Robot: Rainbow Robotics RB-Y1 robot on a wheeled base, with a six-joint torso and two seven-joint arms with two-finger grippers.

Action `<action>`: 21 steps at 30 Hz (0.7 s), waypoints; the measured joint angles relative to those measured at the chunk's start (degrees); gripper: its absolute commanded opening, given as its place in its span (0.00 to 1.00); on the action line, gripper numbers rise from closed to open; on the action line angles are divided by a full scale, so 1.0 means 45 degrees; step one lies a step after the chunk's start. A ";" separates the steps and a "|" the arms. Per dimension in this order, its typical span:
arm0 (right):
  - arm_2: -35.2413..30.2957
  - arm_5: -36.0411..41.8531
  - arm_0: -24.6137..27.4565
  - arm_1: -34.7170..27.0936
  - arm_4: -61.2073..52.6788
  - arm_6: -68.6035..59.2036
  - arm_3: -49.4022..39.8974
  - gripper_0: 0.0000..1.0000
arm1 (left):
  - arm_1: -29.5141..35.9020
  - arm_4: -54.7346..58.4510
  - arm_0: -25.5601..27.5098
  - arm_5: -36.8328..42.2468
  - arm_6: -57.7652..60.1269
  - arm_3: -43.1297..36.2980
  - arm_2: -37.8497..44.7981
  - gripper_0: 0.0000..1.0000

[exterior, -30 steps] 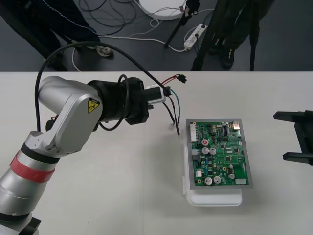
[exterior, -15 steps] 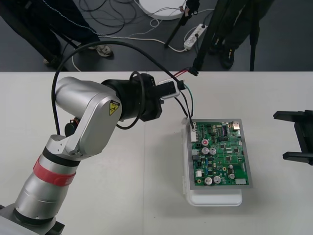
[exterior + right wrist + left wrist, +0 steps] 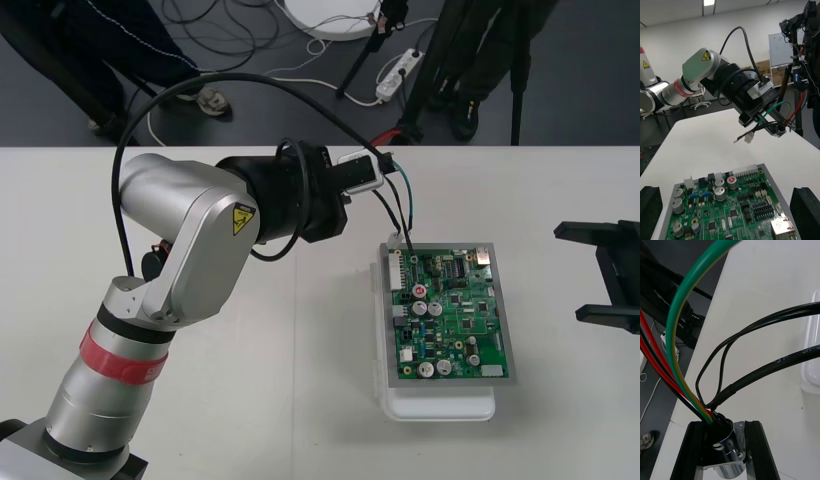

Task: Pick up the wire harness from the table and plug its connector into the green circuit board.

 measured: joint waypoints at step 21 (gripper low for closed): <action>-0.1166 0.3904 -0.0041 -0.0951 -0.1158 -0.4893 -0.4747 1.00 | -0.0118 -0.0019 -0.0014 0.0000 0.0004 -0.0083 -0.0001 0.00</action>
